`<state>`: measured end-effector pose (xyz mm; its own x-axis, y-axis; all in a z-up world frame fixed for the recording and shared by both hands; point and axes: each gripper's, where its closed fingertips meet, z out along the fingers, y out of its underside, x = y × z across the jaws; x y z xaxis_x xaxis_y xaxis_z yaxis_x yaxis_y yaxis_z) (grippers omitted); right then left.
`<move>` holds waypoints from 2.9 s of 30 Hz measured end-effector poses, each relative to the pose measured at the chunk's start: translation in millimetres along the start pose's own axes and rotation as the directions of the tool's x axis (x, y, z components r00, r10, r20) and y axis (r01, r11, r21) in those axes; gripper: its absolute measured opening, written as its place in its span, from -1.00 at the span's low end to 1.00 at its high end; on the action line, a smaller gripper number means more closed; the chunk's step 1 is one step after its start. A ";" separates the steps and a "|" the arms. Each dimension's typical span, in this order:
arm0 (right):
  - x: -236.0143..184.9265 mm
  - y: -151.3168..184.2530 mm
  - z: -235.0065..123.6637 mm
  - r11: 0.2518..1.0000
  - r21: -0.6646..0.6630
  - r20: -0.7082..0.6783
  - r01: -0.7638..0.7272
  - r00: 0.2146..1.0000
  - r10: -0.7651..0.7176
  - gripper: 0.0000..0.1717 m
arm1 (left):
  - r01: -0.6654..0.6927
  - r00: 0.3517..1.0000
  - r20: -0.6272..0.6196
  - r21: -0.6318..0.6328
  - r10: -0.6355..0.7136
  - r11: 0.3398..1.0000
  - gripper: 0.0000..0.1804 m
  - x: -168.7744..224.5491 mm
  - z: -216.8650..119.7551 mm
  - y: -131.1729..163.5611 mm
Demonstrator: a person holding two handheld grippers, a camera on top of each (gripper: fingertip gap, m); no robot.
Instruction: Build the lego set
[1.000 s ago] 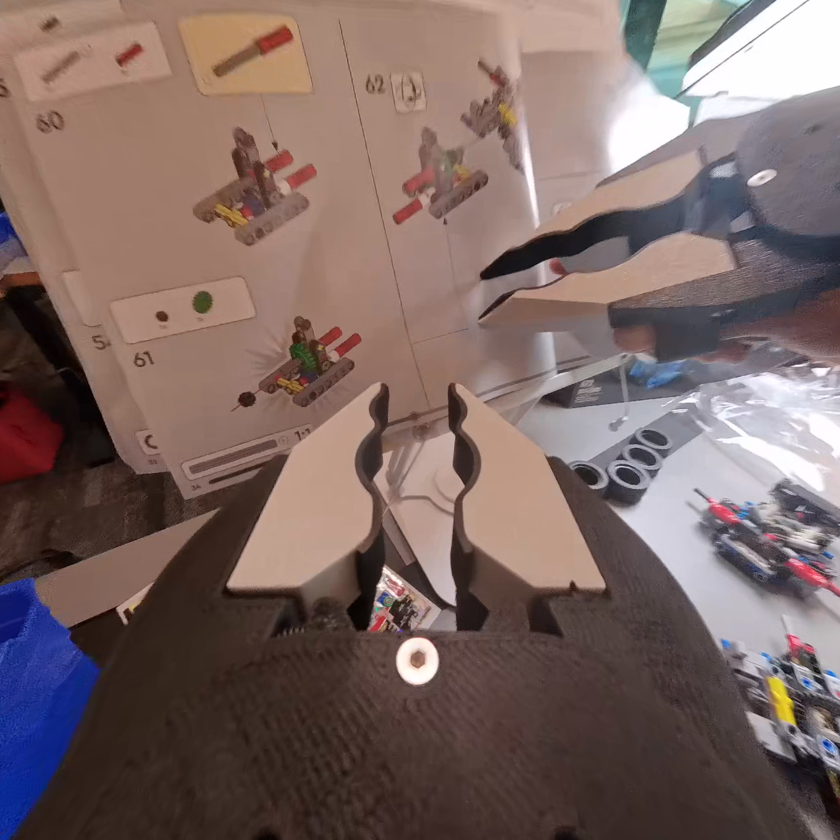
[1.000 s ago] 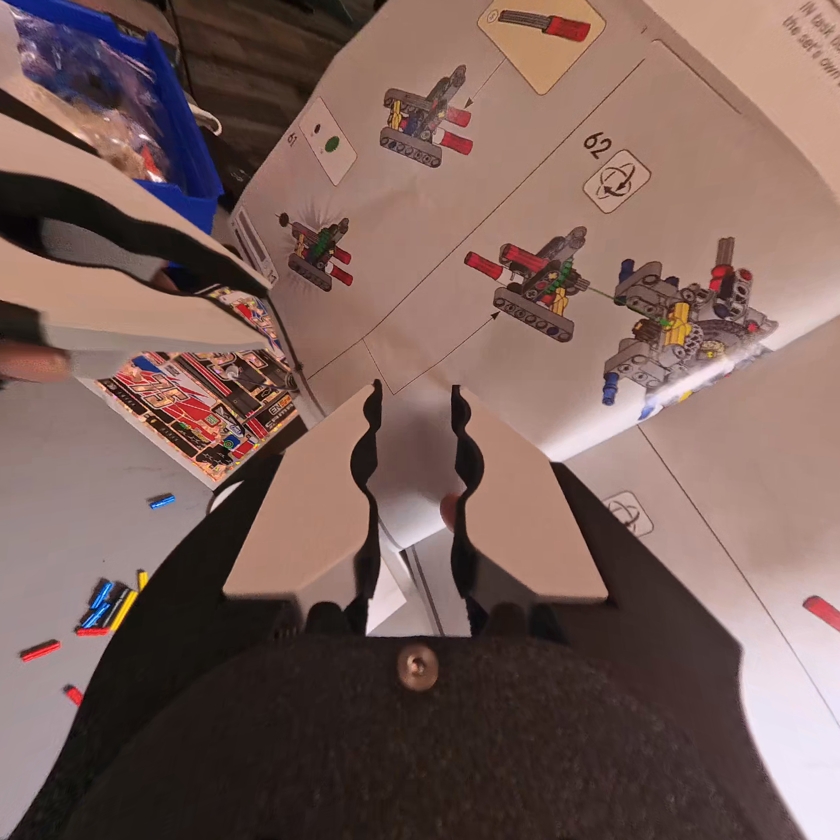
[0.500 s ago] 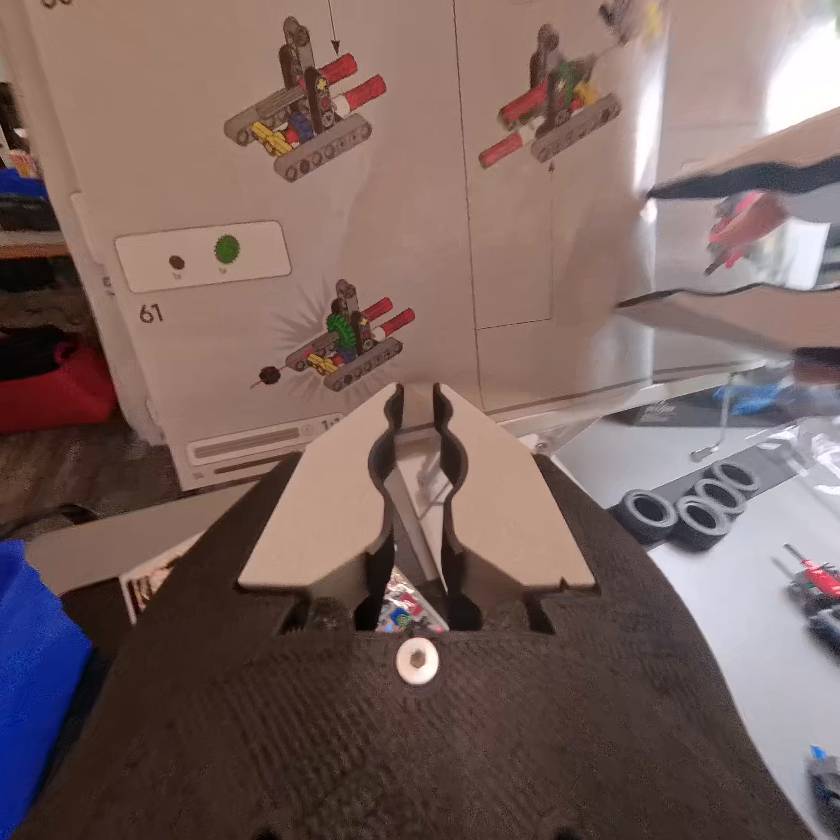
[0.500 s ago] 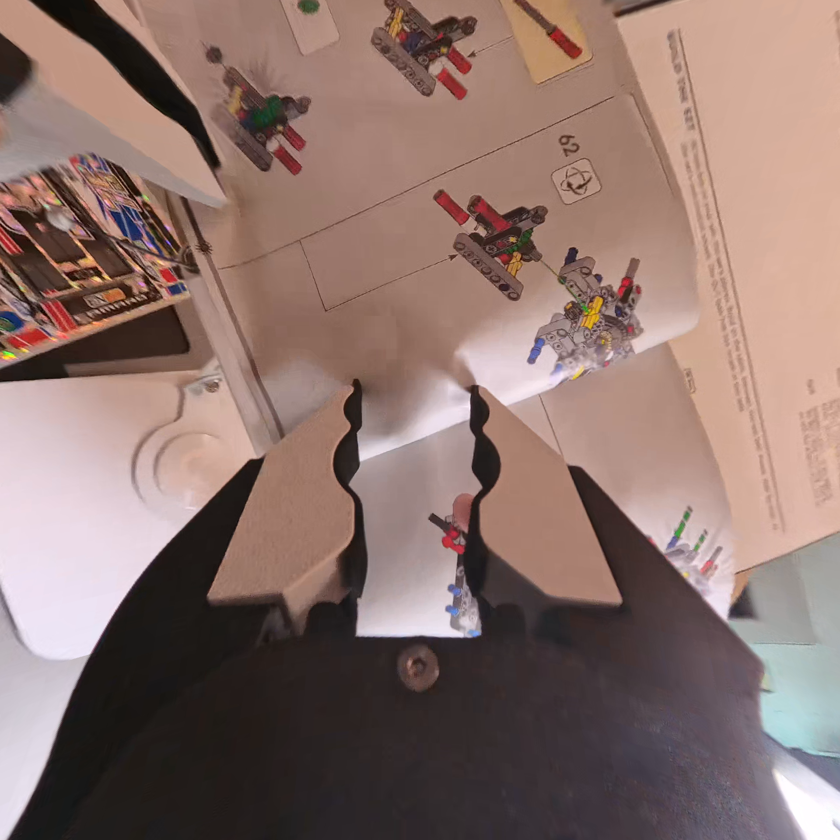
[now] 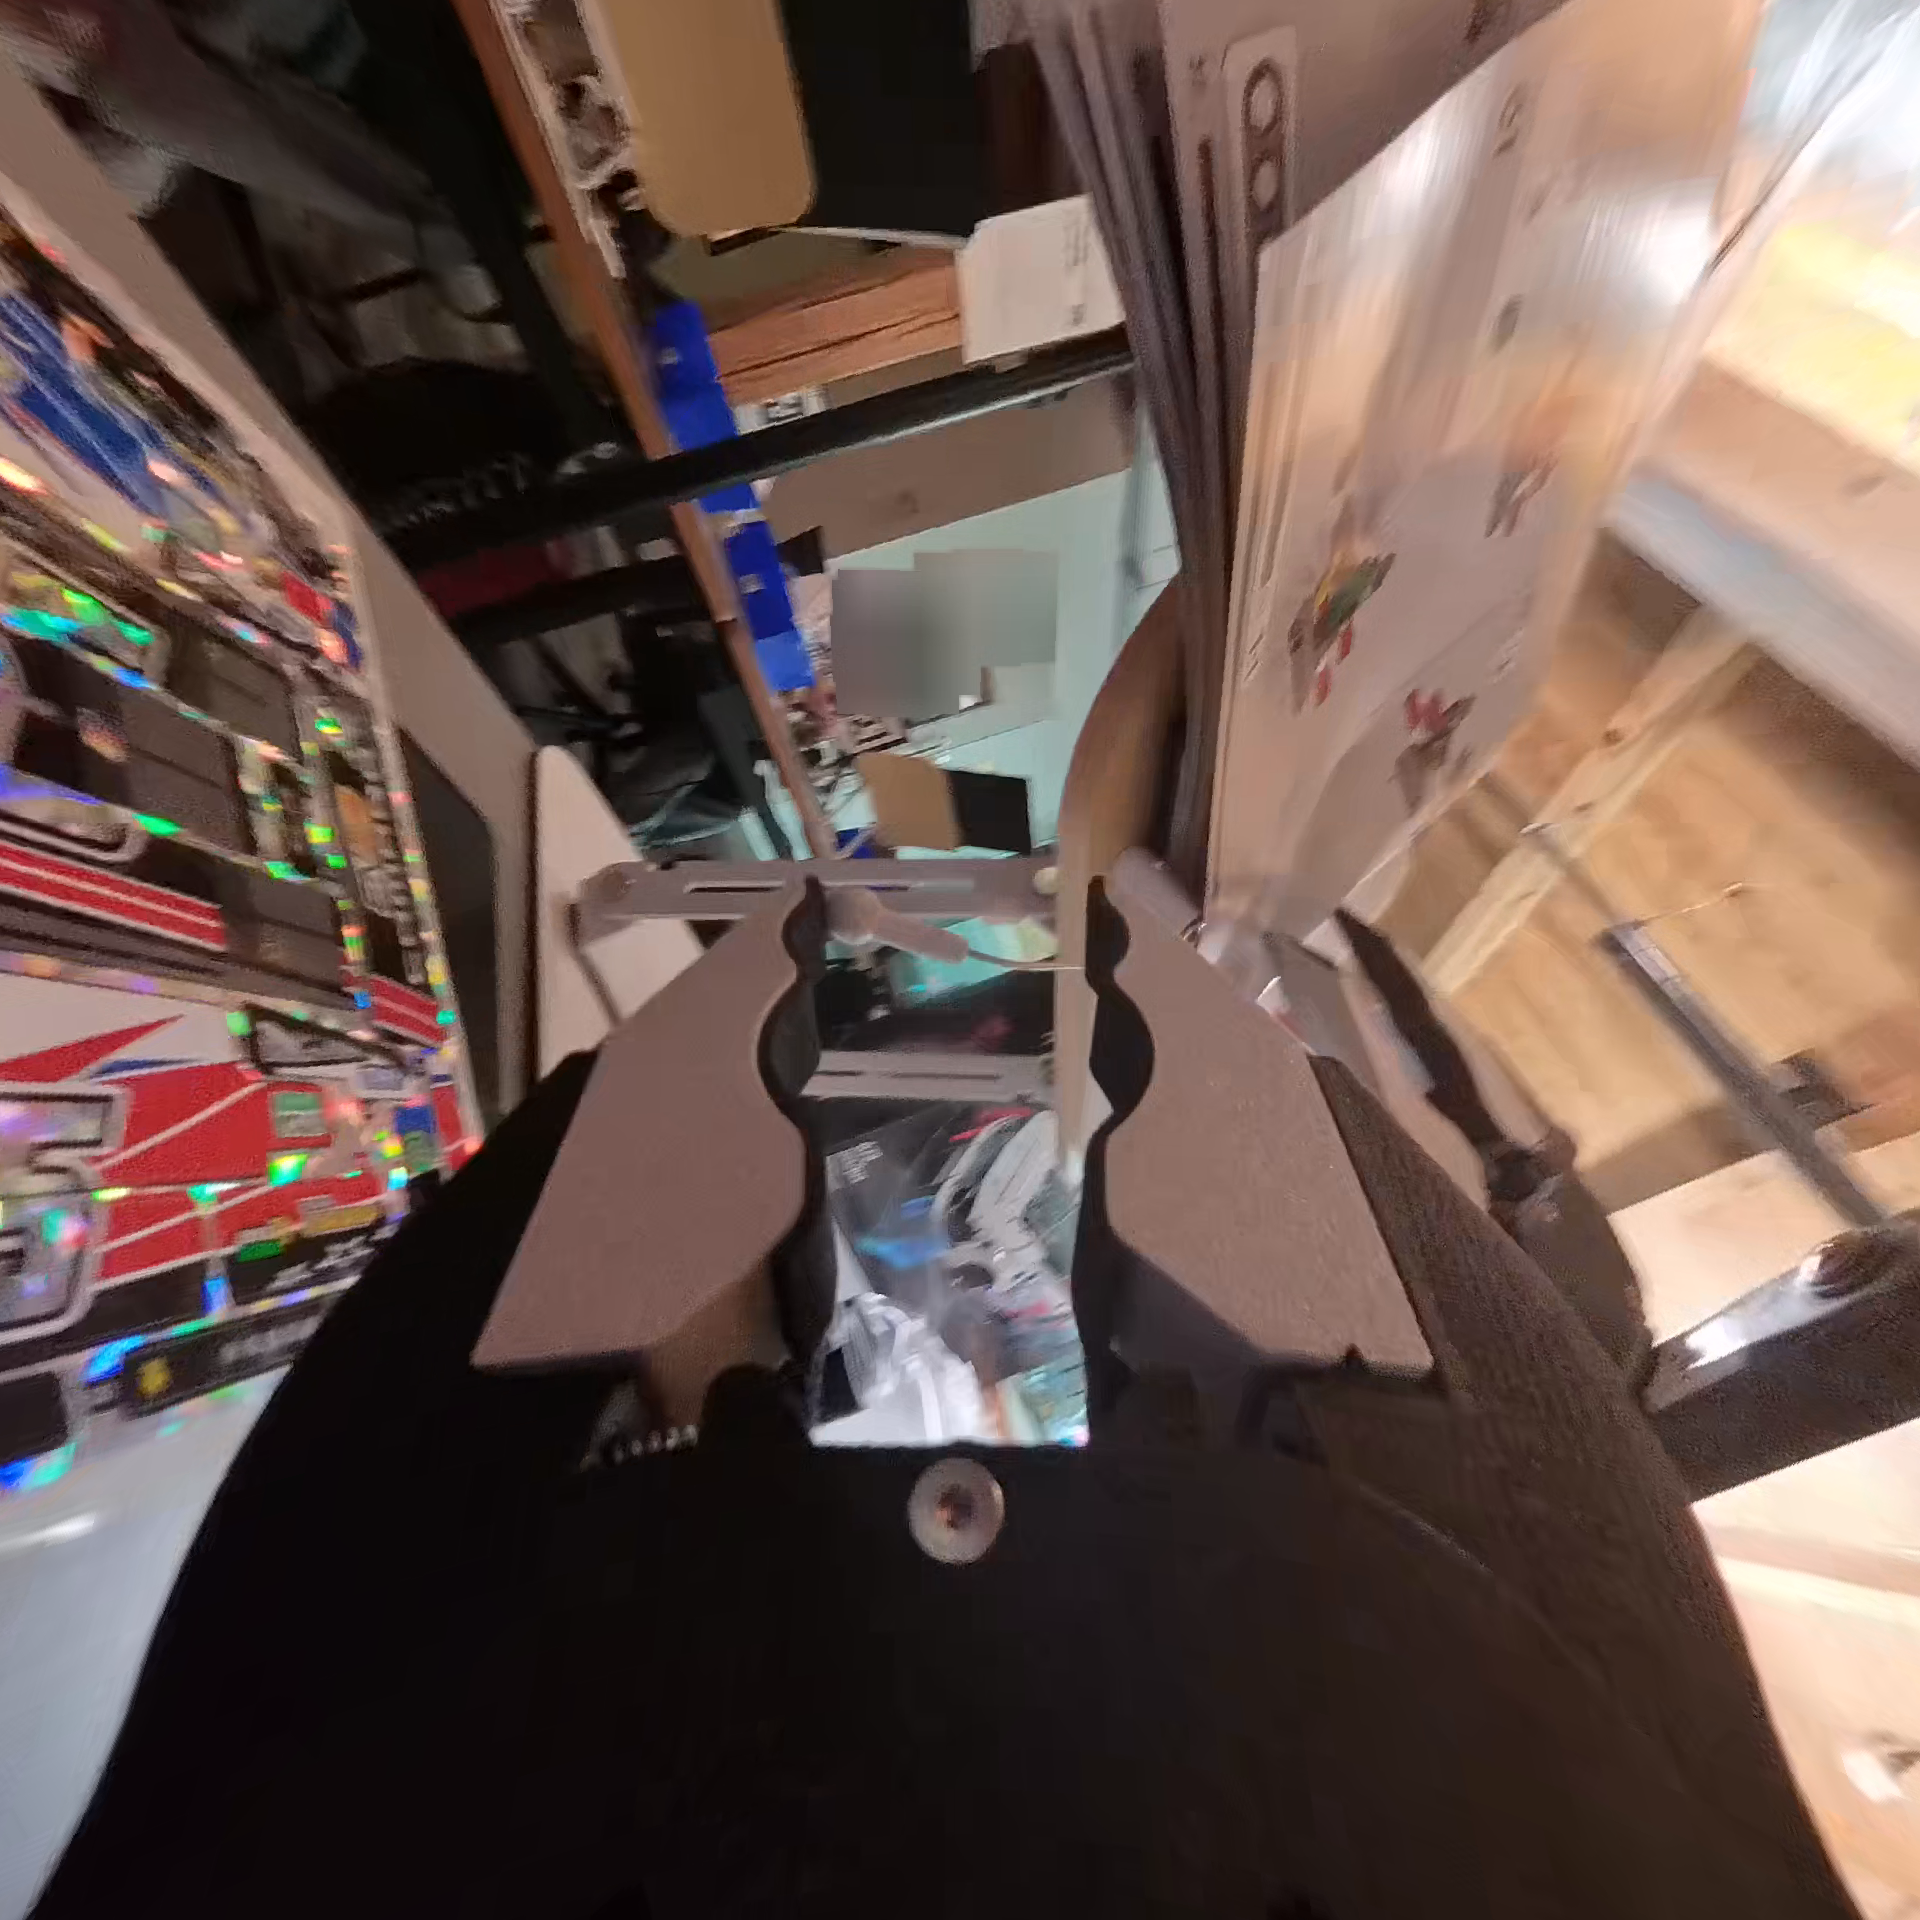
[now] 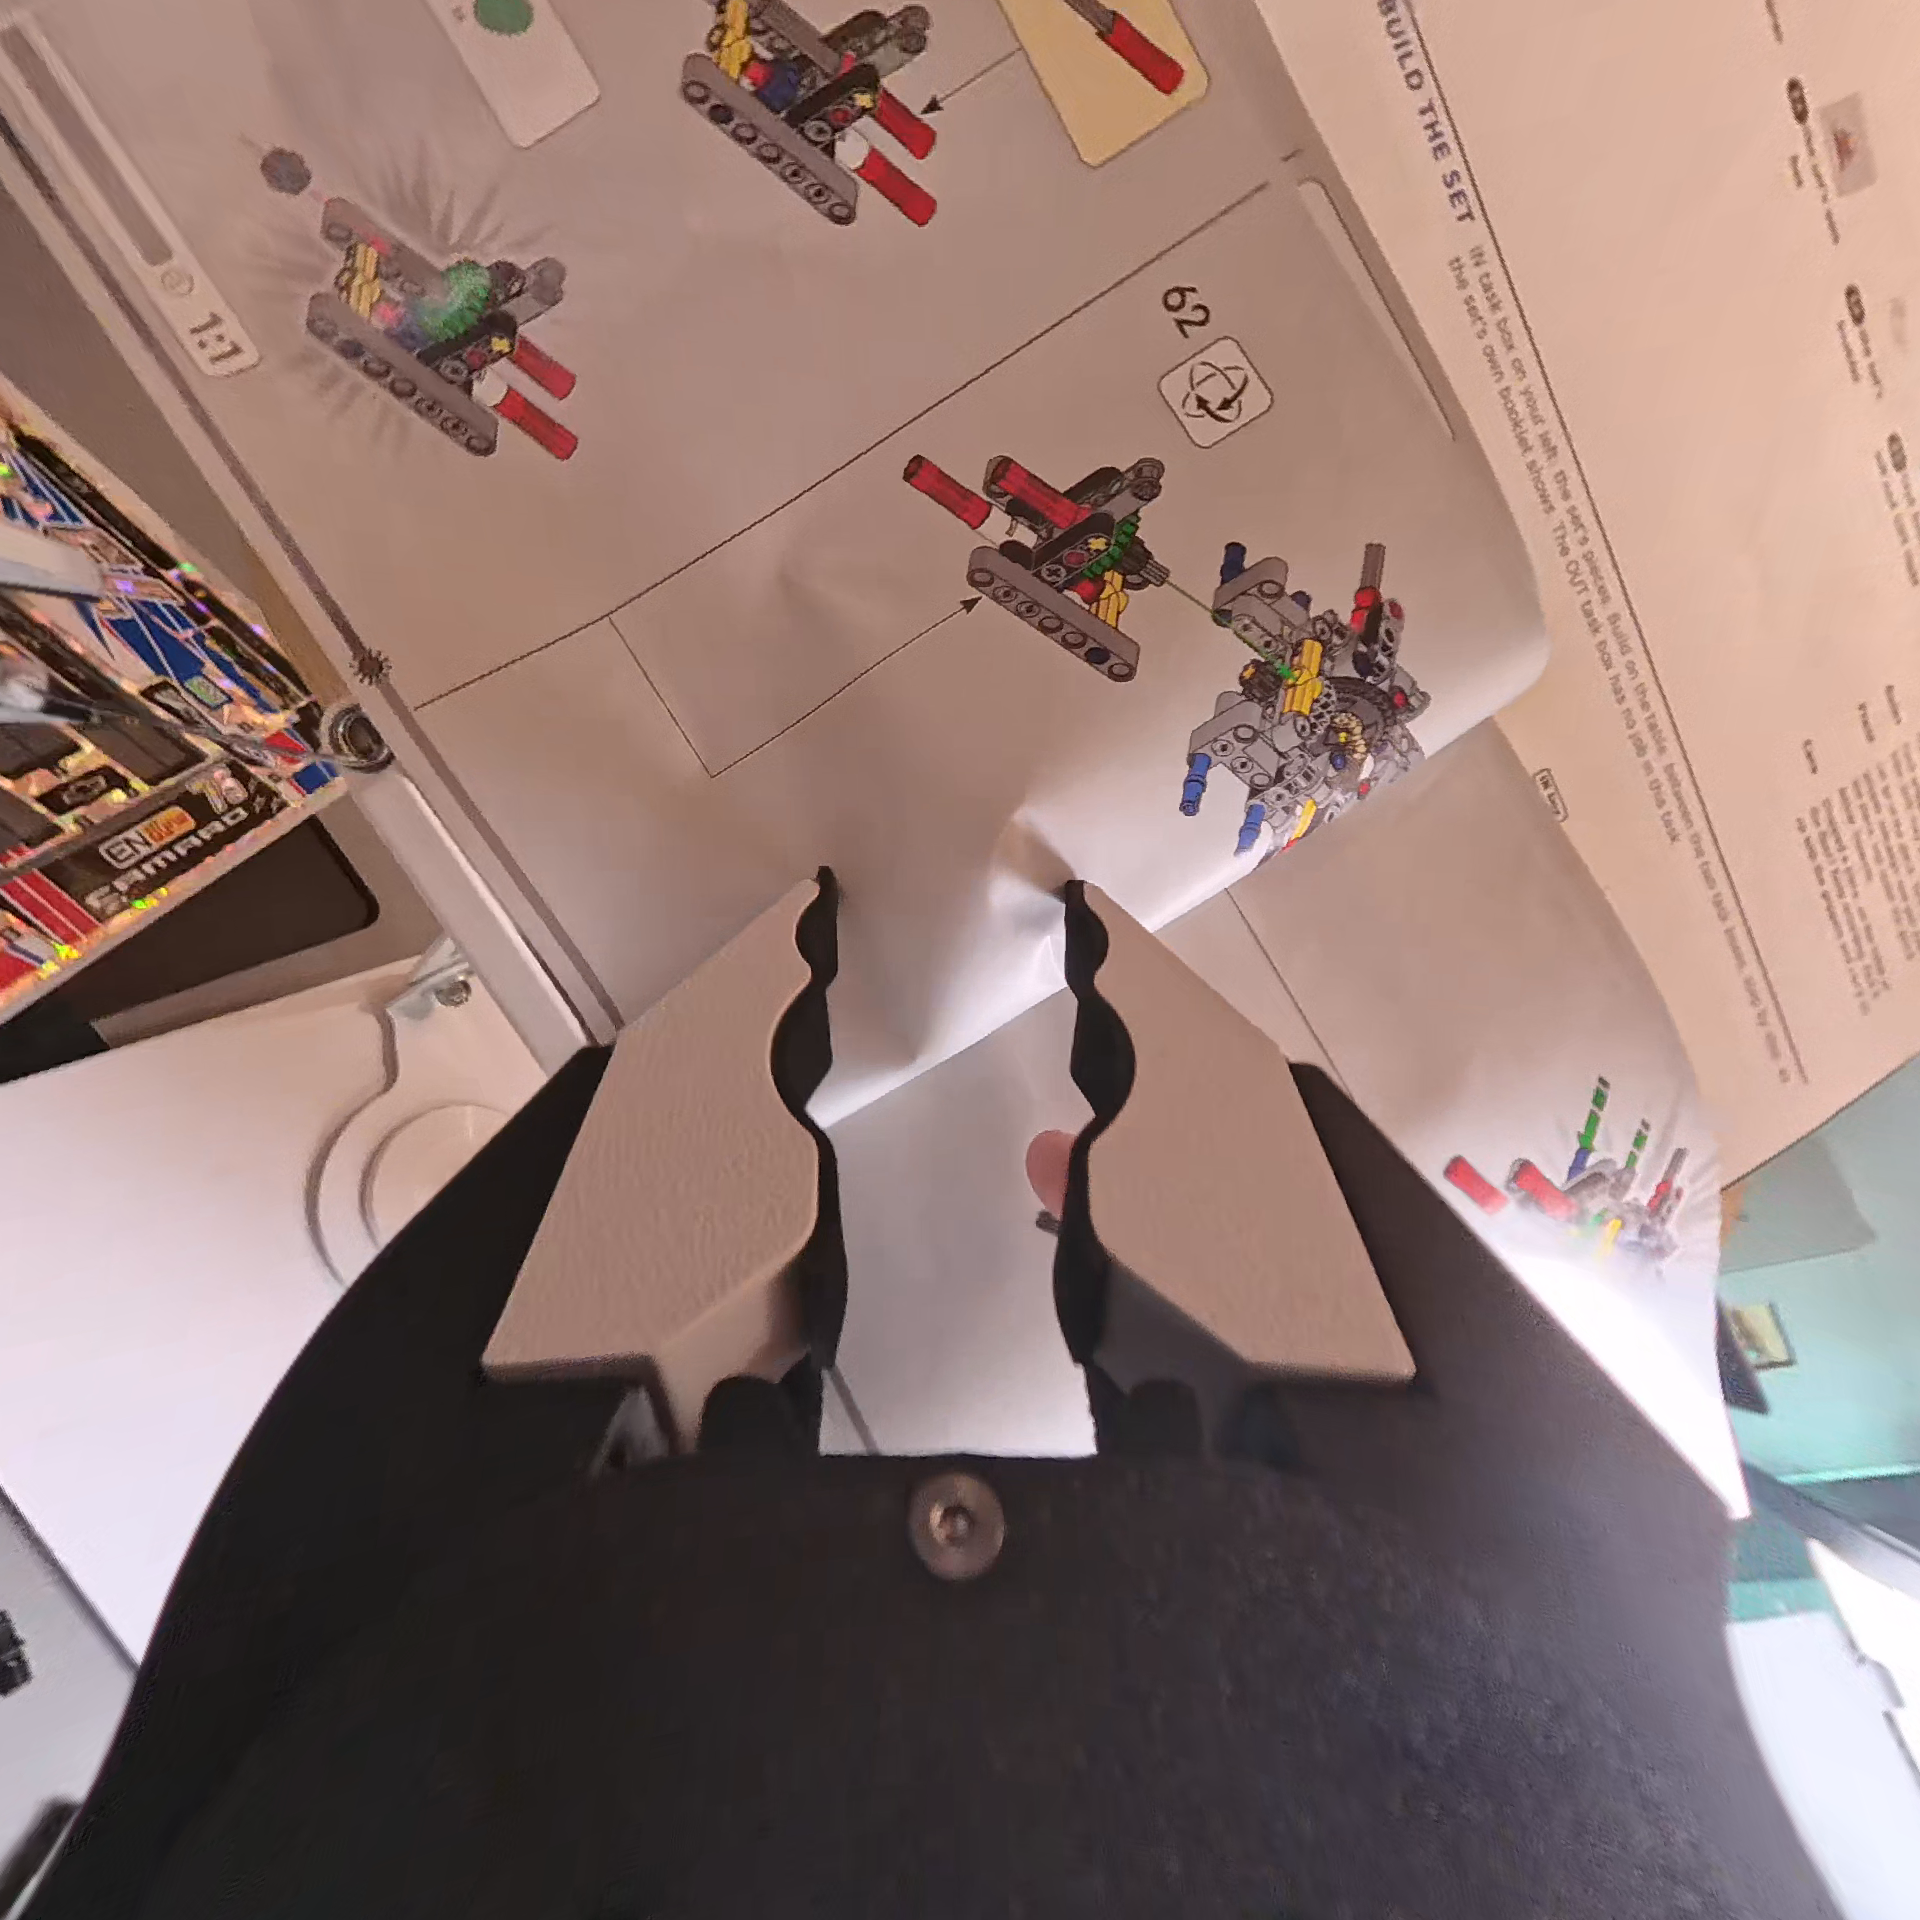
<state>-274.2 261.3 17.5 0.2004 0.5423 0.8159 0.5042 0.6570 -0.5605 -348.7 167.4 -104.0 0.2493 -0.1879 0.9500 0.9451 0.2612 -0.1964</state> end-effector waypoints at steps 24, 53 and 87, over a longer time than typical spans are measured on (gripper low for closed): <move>1.4 0.6 2.2 1.000 0.005 -0.015 -0.025 1.000 0.026 -0.52 | -0.865 0.451 -0.085 -0.287 0.888 0.412 -0.92 131.4 78.6 6.9; -0.1 -1.9 -10.3 0.962 0.040 0.373 -0.271 0.897 0.237 -0.45 | -0.772 -0.421 -0.342 -0.352 0.840 -0.530 -1.00 72.9 66.1 70.0; 25.8 158.8 -63.8 0.829 -0.292 -0.085 0.476 0.851 -0.519 -0.97 | -0.720 -0.455 -0.319 -0.418 0.832 -0.554 -1.00 73.1 108.6 143.2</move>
<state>-135.3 346.2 -41.3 -0.0198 0.0764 0.9969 0.7590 0.6502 -0.0347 -218.1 294.0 -36.3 0.7401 0.0008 -0.6725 -0.6147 -0.4048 -0.6770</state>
